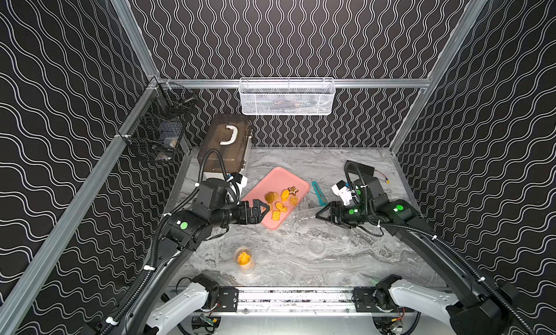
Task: Pour the cookies out of the jar
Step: Place the jar at the center of the board.
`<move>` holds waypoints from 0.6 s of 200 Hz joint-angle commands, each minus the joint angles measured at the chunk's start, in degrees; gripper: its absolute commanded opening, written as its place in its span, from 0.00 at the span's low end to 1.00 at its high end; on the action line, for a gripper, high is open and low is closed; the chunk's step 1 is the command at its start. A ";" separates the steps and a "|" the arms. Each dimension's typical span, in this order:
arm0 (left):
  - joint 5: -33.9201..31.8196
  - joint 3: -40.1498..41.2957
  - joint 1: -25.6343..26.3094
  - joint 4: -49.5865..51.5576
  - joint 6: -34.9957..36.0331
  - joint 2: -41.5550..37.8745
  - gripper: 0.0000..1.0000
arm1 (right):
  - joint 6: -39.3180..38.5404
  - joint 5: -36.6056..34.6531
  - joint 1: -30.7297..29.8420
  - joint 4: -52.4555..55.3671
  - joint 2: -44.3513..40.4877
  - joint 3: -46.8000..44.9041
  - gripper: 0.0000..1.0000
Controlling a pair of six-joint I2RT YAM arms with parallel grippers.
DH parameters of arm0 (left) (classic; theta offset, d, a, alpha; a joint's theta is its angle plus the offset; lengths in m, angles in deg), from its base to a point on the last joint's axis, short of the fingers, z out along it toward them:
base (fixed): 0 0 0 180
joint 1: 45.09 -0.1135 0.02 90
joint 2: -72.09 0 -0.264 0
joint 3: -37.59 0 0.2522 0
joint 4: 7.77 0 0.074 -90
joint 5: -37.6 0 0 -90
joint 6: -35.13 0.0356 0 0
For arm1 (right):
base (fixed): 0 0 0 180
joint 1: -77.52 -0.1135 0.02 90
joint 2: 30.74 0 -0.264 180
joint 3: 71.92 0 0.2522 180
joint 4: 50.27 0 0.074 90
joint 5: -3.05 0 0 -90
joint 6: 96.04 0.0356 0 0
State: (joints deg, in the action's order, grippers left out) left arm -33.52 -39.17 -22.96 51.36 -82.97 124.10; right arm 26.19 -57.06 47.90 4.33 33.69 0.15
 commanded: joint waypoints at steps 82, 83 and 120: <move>-3.65 0.15 -0.07 3.31 4.54 -1.77 0.99 | -5.39 -25.27 -12.24 9.75 15.11 8.05 0.64; -3.66 0.16 -0.07 3.32 4.54 -1.79 0.99 | -5.45 -25.43 -12.27 9.81 15.25 8.14 0.64; -3.91 0.27 -0.14 3.77 4.98 -2.06 0.99 | -6.45 -29.48 -13.51 11.10 19.68 10.40 0.64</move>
State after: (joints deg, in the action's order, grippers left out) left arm -36.60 -39.02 -22.96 54.09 -80.00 122.31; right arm 20.98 -81.52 34.98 13.01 51.26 9.24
